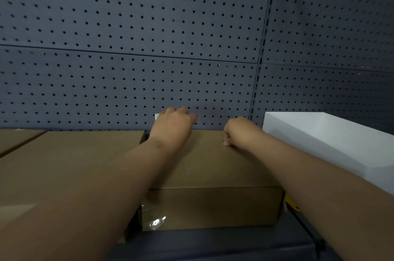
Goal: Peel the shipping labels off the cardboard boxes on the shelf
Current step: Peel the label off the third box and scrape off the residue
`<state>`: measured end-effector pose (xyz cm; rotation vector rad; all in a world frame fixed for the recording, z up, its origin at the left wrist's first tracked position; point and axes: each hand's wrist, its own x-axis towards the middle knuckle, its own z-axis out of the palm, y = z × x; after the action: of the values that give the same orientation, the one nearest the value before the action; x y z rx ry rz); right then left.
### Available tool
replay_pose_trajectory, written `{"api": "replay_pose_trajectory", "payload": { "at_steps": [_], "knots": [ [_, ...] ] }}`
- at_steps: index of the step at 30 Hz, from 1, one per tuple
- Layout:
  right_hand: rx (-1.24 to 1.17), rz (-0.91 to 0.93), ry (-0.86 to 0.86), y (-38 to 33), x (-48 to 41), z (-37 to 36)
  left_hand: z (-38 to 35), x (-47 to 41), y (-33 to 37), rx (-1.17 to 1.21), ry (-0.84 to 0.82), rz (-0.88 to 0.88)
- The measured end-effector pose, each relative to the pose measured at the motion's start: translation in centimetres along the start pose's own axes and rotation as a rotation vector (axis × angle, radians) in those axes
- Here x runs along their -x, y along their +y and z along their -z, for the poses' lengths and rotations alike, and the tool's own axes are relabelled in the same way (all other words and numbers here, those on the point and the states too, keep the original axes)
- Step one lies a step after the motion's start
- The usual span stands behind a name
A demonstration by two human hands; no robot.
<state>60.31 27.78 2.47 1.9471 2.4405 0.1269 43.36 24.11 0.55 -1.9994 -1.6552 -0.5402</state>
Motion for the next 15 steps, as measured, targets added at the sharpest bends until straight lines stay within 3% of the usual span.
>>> {"api": "replay_pose_trajectory", "payload": {
  "at_steps": [2, 6, 9, 12, 15],
  "knots": [
    [0.043, -0.032, -0.046, -0.2, -0.3, -0.4, -0.2, 0.0, 0.1, 0.007, 0.006, 0.000],
    [0.036, -0.010, 0.086, 0.2, -0.5, -1.3, -0.4, 0.2, 0.1, 0.020, 0.017, -0.004],
    [0.037, -0.010, -0.023, 0.4, 0.4, 0.1, -0.5, 0.3, 0.0, 0.025, 0.025, -0.009],
    [0.030, 0.018, -0.027, 0.4, 0.5, 0.7, -0.7, 0.3, -0.1, 0.023, 0.023, -0.010],
    [0.103, -0.076, -0.162, -0.2, -0.4, 0.4, -0.9, 0.2, -0.1, 0.023, 0.031, -0.019]
  ]
}}
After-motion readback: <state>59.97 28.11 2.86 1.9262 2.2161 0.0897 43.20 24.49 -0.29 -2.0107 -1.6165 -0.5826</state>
